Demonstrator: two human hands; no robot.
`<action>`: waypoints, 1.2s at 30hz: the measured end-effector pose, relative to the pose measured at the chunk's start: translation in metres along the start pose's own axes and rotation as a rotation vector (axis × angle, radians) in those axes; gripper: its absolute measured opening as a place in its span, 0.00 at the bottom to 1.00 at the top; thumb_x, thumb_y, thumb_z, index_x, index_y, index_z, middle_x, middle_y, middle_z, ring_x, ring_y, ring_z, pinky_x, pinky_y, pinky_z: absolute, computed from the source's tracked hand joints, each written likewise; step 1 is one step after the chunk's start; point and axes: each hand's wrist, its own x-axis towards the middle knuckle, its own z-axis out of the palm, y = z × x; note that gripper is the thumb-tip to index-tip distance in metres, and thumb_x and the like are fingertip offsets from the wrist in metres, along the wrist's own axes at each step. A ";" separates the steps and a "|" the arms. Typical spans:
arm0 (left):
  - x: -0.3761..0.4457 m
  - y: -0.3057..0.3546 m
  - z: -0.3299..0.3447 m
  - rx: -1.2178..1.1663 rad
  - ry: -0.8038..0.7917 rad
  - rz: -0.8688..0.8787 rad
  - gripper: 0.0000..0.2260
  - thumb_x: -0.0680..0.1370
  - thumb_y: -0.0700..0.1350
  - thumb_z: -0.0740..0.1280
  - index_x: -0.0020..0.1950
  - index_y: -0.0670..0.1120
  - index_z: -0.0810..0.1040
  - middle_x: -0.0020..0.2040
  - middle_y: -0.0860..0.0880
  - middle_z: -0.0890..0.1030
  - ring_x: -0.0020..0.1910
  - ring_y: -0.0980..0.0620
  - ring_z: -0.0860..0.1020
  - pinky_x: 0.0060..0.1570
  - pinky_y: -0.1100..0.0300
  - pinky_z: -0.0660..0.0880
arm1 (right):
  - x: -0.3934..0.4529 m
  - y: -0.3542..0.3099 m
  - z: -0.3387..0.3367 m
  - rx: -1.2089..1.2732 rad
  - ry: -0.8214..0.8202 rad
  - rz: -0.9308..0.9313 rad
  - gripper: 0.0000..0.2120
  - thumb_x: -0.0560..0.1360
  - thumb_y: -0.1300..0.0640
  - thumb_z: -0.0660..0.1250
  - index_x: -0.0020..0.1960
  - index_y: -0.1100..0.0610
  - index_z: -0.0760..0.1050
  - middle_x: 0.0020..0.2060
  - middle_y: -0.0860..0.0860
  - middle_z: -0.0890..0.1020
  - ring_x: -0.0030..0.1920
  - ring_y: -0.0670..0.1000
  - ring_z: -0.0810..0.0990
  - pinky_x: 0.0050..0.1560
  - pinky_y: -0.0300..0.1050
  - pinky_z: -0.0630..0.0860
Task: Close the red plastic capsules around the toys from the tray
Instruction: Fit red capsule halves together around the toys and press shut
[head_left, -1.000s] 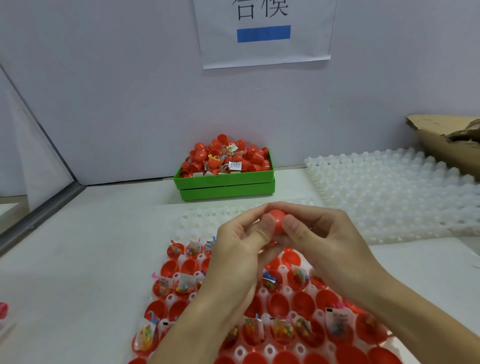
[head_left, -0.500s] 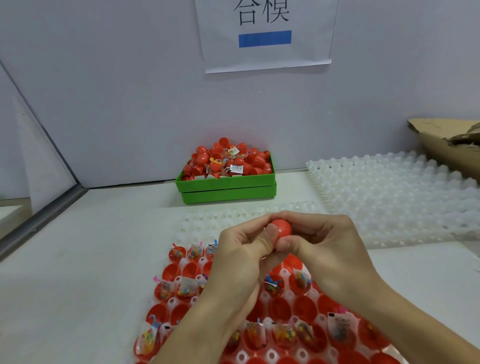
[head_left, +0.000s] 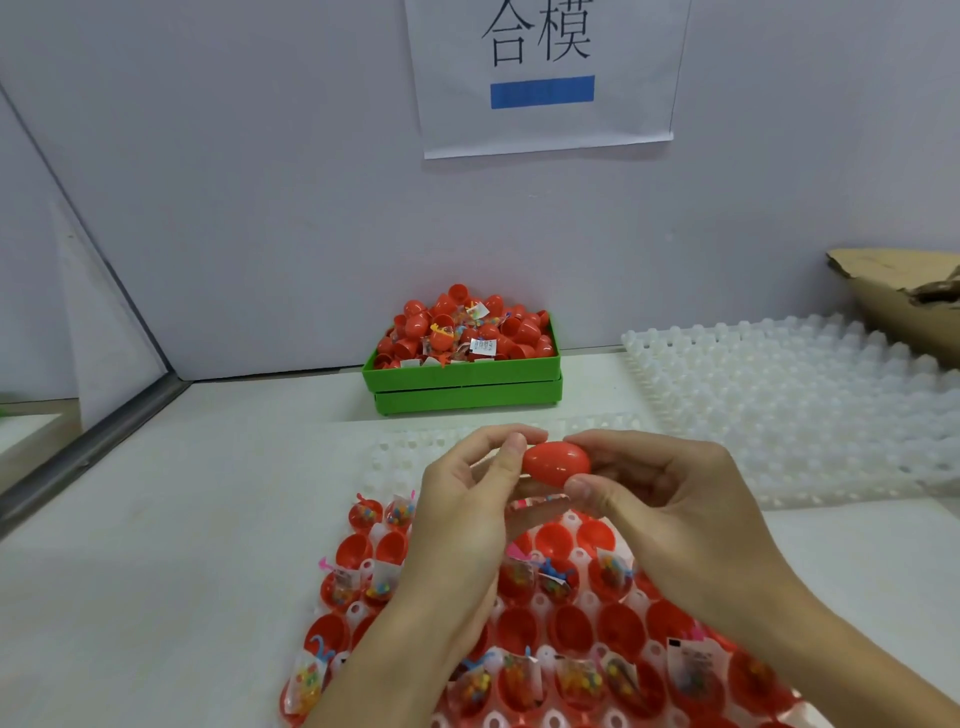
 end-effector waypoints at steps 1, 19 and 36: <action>0.000 0.000 -0.001 0.026 0.007 0.028 0.12 0.81 0.42 0.62 0.43 0.46 0.84 0.42 0.41 0.85 0.41 0.45 0.85 0.42 0.56 0.82 | 0.000 0.001 0.000 -0.009 0.008 0.005 0.13 0.70 0.65 0.75 0.48 0.48 0.84 0.39 0.47 0.87 0.41 0.48 0.86 0.48 0.46 0.82; -0.007 0.002 0.001 0.309 -0.011 0.400 0.10 0.71 0.39 0.76 0.49 0.49 0.80 0.45 0.54 0.86 0.47 0.56 0.84 0.43 0.69 0.78 | 0.007 0.003 -0.003 0.603 -0.135 0.512 0.15 0.78 0.55 0.63 0.48 0.67 0.82 0.38 0.65 0.84 0.36 0.56 0.85 0.35 0.40 0.81; -0.013 0.000 0.003 0.668 0.039 0.585 0.19 0.69 0.42 0.79 0.57 0.56 0.79 0.49 0.60 0.81 0.52 0.58 0.81 0.50 0.64 0.79 | 0.006 0.008 -0.003 0.451 -0.024 0.379 0.08 0.76 0.61 0.66 0.51 0.60 0.83 0.44 0.57 0.87 0.45 0.55 0.86 0.43 0.40 0.82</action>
